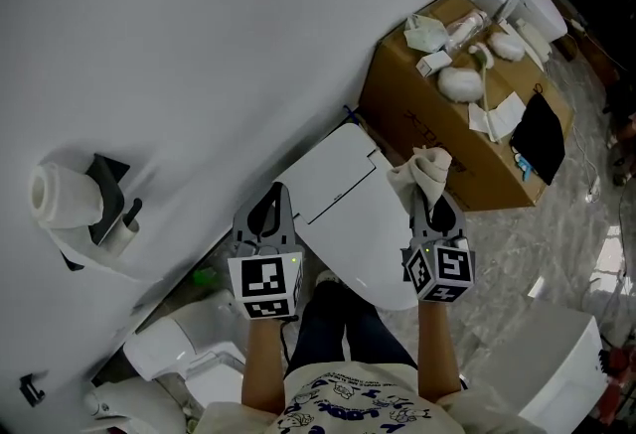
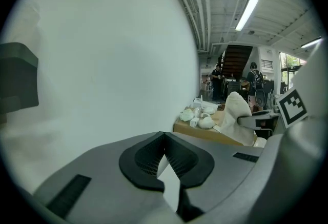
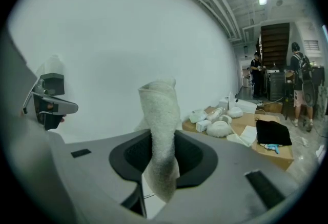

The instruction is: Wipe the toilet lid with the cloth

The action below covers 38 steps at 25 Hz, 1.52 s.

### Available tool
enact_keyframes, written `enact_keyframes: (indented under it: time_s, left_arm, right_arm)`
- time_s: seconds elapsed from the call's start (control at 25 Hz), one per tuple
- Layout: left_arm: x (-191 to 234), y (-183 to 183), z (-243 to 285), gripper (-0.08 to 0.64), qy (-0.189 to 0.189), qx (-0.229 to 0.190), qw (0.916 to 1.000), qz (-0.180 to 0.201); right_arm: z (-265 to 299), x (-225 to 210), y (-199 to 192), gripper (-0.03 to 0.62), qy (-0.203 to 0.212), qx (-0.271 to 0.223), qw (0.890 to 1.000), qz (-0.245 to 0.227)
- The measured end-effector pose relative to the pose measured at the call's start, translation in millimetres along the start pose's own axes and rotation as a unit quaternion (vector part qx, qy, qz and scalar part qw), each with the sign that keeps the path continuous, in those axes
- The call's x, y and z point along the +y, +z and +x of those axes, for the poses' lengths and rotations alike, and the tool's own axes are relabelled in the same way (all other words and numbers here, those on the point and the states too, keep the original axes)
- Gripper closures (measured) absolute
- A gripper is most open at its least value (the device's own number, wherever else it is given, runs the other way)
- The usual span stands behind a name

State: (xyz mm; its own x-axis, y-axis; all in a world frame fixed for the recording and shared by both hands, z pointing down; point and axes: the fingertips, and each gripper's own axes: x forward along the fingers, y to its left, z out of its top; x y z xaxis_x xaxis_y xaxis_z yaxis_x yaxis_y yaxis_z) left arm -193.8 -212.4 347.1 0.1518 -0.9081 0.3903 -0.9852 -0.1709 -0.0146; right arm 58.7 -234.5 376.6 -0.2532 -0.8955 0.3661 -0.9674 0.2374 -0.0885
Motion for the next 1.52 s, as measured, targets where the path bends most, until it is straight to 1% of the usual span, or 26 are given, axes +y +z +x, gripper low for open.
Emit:
enact_keyframes:
  time_s: [0.4,0.76,0.96,1.16,1.36,1.52]
  left_arm:
    - [-3.8,-53.5,30.7,0.557,0.007,0.048,0.9988,-0.009]
    - [-11.5,-109.1,51.7,0.557,0.005,0.087,0.9960,-0.017]
    - [-15.8,-139.1,61.9,0.557,-0.003,0.104,0.9944,-0.018]
    - [-13.9,-158.9,67.6,0.557,0.004,0.108,0.9938,-0.027]
    - [-13.1,-179.9,73.8,0.557,0.003,0.113,0.9932,-0.027]
    - [-12.2,-201.8,75.1,0.557,0.002,0.126,0.9917,-0.028]
  right_arm:
    - [52.6,-15.1,-62.9,0.494,0.028,0.054,0.998,-0.037]
    - [91.5,-19.8,-131.7,0.494,0.054,0.107,0.990,-0.079]
    - [112.0,-23.8,-171.7,0.494,0.060,0.137,0.984,-0.100]
    - [134.3,-24.8,-208.3,0.494,0.073,0.158,0.975,-0.140]
    - [163.1,-29.6,-242.1,0.494,0.079,0.179,0.964,-0.180]
    - [186.4,-34.1,-266.9,0.494,0.081,0.192,0.958,-0.197]
